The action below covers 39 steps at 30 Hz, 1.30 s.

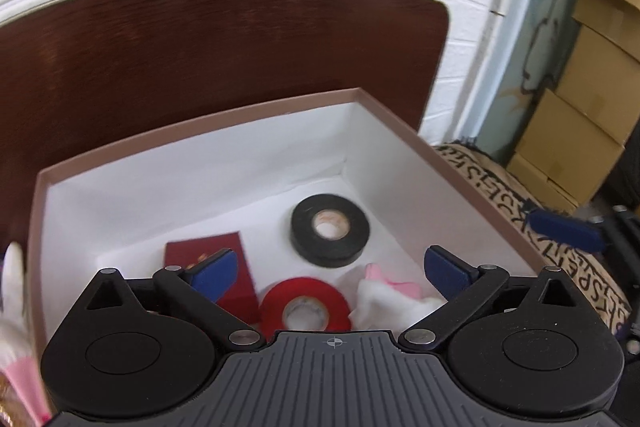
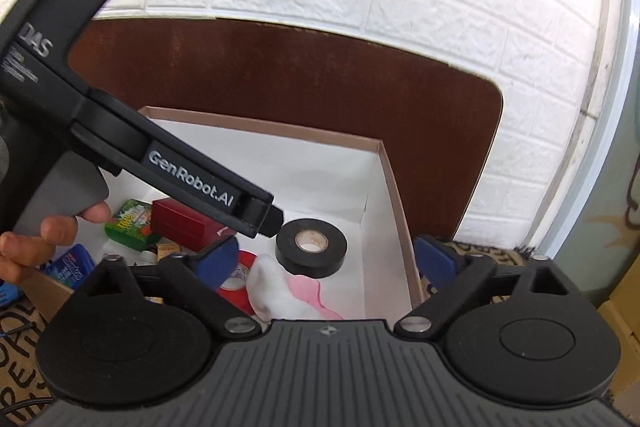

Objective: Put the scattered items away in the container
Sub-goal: 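Lower the glove into the cardboard box and open the left gripper, then move the left gripper back to the pile above the blue badminton racket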

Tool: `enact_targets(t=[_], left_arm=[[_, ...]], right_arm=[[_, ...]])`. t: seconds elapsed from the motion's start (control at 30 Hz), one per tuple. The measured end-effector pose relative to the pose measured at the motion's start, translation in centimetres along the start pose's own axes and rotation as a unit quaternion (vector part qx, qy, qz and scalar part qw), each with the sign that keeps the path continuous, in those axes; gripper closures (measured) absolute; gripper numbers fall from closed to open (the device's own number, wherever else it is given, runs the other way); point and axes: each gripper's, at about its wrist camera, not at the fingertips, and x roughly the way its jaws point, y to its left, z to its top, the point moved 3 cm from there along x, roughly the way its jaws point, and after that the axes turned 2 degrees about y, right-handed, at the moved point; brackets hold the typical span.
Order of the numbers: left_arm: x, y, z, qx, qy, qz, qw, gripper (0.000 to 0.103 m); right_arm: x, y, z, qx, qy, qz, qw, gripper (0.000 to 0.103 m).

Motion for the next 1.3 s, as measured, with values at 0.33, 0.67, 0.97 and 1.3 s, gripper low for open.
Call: enact_targets(t=[0.33,0.67,0.97,1.3], left_arm=[[-3.4,-0.7,-1.2,0.032,-0.028,0.036,0.9985,0.0],[-7.3,-2.3,-2.6,0.055,-0.051,0.044,0.9962,0.0],[-10.7,-2.2,-4.7,0.058,-0.059,0.064,0.9945,0.0],[-14.6,-0.6,-9.5,0.032,-0.048,0.086,0.9947,0.0]], right_arm=[[-2.2,1.3,0.4,-0.003,-0.005,0.011,1.0,0.001],[-5.2,2.5,1.2,-0.01,-0.024,0.013,1.0,0.001],[-8.2,4.8,1.0,-0.015,-0.04,0.035,0.998,0.001],[-11.3,9.6,-0.1,-0.049,-0.046,0.073,0.995,0.0]])
